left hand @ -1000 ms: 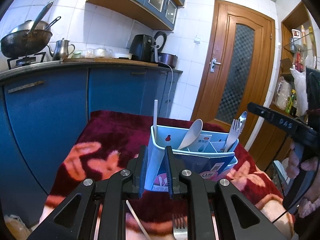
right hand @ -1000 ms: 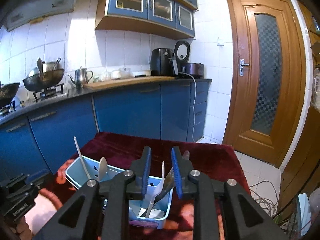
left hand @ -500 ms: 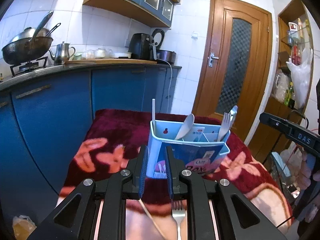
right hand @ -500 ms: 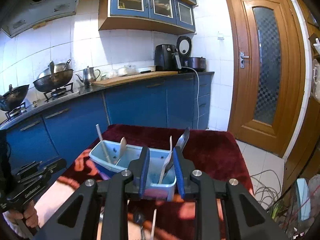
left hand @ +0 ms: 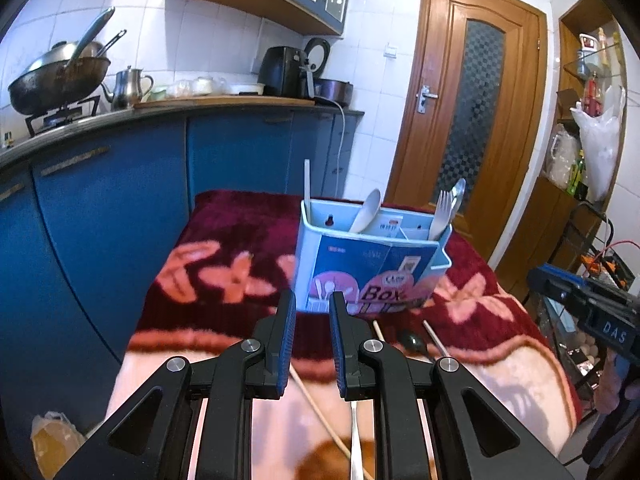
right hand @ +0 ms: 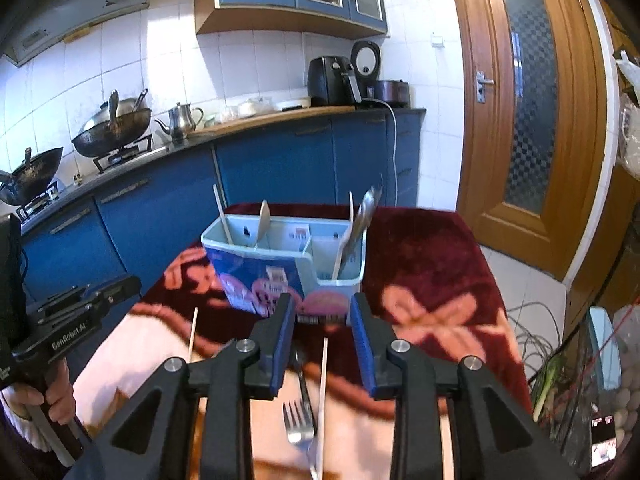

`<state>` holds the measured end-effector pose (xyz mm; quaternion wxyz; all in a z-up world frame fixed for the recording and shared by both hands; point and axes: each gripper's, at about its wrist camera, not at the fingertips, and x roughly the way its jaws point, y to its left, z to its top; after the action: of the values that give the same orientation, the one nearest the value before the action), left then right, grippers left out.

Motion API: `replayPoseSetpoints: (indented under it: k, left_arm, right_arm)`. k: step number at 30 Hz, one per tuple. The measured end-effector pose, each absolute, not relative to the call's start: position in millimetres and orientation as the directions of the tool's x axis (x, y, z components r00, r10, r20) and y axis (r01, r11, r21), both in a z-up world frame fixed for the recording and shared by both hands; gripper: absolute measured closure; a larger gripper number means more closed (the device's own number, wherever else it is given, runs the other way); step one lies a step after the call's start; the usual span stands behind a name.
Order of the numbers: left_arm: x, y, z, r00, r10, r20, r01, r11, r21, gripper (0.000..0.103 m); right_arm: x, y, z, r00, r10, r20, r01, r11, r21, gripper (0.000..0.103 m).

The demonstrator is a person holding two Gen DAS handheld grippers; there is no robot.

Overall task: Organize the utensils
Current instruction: 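Move both open tools back down toward the remaining utensils on the blanket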

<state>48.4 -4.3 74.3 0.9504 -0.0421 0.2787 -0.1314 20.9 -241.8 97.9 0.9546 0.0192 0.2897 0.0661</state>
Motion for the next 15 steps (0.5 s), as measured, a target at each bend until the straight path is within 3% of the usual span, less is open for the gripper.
replayPoseSetpoints:
  k: [15]
  left_arm:
    - [60, -20, 33, 0.701, -0.309, -0.642, 0.251, 0.950, -0.183, 0.086]
  right_arm:
    - [-13, -254, 55, 0.799, 0.109, -0.592, -0.034, 0.990, 0.137, 0.062]
